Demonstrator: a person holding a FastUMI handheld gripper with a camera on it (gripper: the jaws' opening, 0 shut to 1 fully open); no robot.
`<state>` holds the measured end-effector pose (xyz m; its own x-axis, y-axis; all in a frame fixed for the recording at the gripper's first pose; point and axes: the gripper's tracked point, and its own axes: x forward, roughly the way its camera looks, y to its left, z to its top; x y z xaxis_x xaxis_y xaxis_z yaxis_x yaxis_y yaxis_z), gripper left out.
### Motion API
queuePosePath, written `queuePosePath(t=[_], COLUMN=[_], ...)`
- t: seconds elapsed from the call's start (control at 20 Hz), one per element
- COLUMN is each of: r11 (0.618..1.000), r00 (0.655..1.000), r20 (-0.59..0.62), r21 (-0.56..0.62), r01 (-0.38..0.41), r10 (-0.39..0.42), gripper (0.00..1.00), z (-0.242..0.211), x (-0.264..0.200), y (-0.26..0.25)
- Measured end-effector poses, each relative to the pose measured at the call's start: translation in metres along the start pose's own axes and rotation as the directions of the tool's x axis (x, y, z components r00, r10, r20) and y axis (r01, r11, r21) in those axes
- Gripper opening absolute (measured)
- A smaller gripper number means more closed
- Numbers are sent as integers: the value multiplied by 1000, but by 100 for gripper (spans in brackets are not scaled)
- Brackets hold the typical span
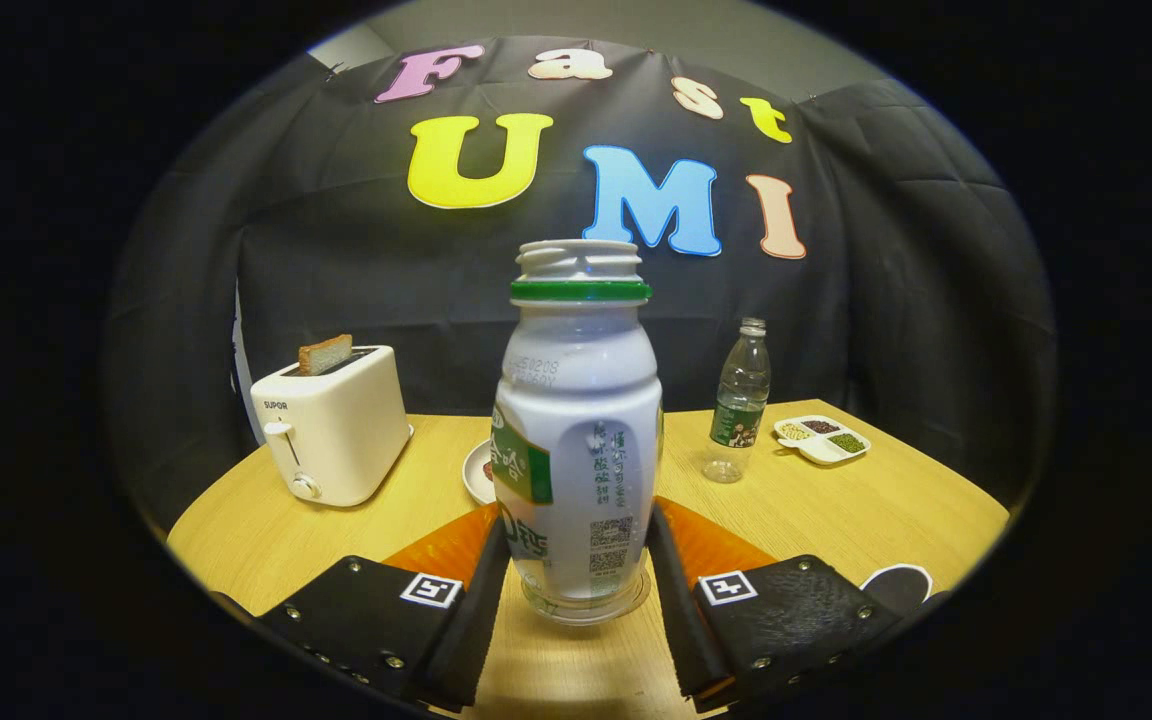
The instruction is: Take the bottle from table, then pour the juice into the cup, finally place the bottle on the coaster
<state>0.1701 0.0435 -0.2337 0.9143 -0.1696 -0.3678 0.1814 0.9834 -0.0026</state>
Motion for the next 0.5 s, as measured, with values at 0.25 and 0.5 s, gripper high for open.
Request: queuePosePath(t=[0.25,0.5], r11=[1000,1000], r00=[1000,1000], r20=[-11,-13], r21=[-2,6], r01=[-12,-16], r10=[12,16], gripper=[71,71], z=[-10,-16], x=[19,40], y=[2,-2])
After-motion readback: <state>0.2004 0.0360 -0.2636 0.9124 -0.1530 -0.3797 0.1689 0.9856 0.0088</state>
